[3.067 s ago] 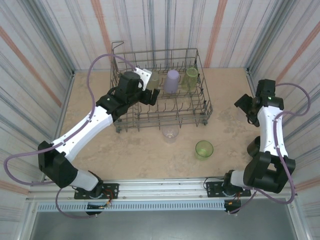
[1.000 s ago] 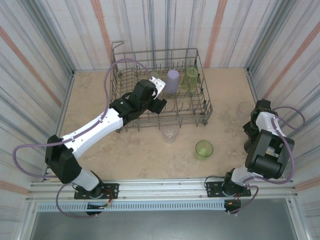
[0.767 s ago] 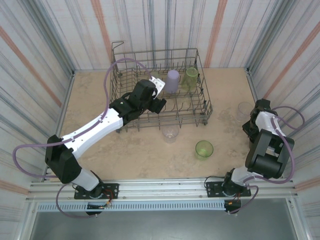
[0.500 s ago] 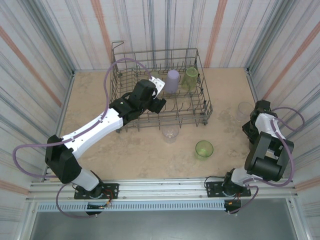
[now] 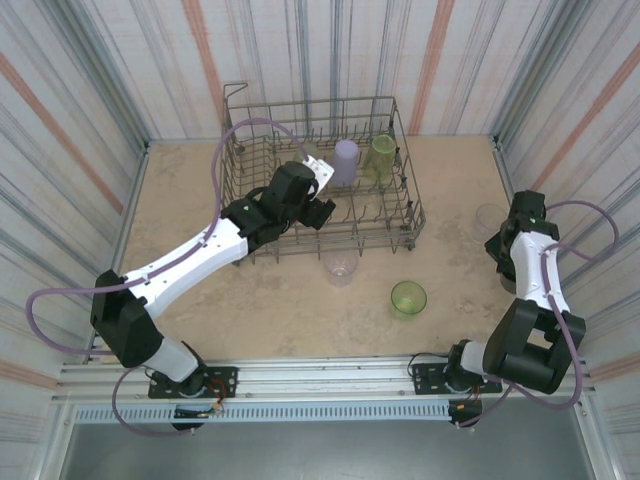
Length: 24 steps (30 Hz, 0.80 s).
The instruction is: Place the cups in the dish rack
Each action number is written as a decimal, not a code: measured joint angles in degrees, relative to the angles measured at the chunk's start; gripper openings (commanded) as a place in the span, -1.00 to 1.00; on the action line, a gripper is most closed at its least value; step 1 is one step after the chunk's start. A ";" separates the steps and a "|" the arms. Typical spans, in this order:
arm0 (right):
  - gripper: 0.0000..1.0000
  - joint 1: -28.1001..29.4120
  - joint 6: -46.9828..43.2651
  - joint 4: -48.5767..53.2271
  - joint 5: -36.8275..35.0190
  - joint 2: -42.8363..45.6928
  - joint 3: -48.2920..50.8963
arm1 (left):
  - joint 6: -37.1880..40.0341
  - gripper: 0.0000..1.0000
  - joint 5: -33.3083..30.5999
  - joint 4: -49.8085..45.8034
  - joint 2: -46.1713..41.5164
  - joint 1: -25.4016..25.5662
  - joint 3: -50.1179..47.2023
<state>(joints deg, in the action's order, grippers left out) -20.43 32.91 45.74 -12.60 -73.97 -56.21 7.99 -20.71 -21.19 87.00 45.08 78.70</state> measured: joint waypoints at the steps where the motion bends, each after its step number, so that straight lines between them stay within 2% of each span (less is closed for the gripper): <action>1: -1.00 0.20 0.00 0.37 0.22 0.04 -0.76 | 0.20 0.97 -0.22 0.02 0.00 0.02 0.00; 13: -1.00 1.36 -0.90 2.47 4.33 2.12 -7.72 | 0.85 0.97 -0.85 -0.04 0.28 0.31 0.00; 24: -1.00 2.58 -2.12 1.70 11.93 3.45 -10.38 | 1.07 0.97 -1.01 -0.04 0.28 0.31 0.00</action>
<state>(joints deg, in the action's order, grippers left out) -17.85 30.79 47.44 -0.67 -70.52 -66.59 9.06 -21.71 -21.23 87.29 45.39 78.70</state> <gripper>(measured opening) 0.125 0.986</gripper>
